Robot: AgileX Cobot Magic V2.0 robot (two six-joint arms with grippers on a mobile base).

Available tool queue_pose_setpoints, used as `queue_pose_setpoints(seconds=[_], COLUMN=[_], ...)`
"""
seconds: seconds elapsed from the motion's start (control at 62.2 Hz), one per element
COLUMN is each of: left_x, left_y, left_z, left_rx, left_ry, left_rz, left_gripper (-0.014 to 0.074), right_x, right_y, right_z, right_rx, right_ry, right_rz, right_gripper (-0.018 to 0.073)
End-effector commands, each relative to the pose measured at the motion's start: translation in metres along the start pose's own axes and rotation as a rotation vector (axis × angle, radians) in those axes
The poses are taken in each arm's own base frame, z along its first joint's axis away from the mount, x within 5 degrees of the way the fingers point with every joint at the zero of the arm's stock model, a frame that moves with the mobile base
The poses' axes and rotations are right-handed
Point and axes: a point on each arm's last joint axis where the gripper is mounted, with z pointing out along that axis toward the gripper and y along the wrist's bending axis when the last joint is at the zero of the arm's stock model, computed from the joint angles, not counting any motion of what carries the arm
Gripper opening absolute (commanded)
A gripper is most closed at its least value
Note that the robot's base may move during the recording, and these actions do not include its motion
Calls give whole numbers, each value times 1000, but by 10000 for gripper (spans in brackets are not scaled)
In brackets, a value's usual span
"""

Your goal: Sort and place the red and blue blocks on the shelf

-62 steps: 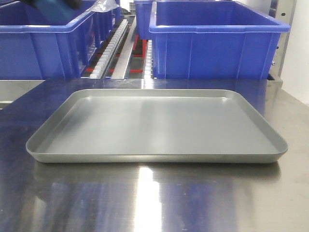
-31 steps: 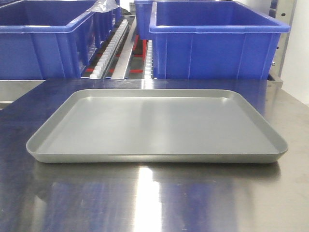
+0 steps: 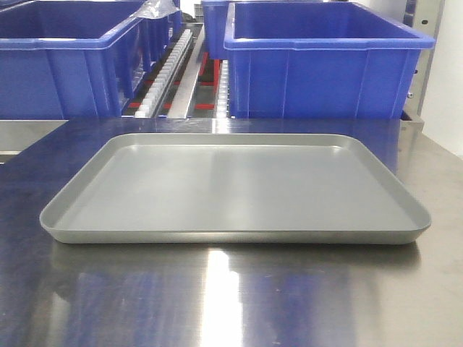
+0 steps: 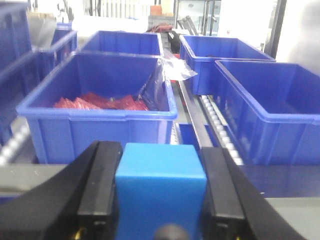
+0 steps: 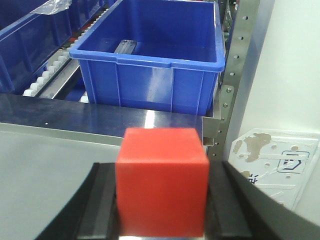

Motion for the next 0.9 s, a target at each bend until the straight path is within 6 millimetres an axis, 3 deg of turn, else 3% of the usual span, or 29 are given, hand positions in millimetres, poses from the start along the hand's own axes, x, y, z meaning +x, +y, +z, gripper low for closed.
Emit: queue_pose_setpoints(seconds=[0.0,0.305,0.884], left_x=[-18,-16,-16], left_y=[-1,0,0], left_z=[-2,-2,-2], left_rx=[4,1,1], left_ry=[-114,-101,-94], left_rz=[61,-57,-59], left_gripper=[132,132,132], right_x=[-16,-16,-16], right_y=[0,0,0], right_z=[-2,-2,-2], right_rx=[9,9,9], right_ry=[-109,-109,-109], right_rz=[-10,-10,-10], right_gripper=[55,55,55])
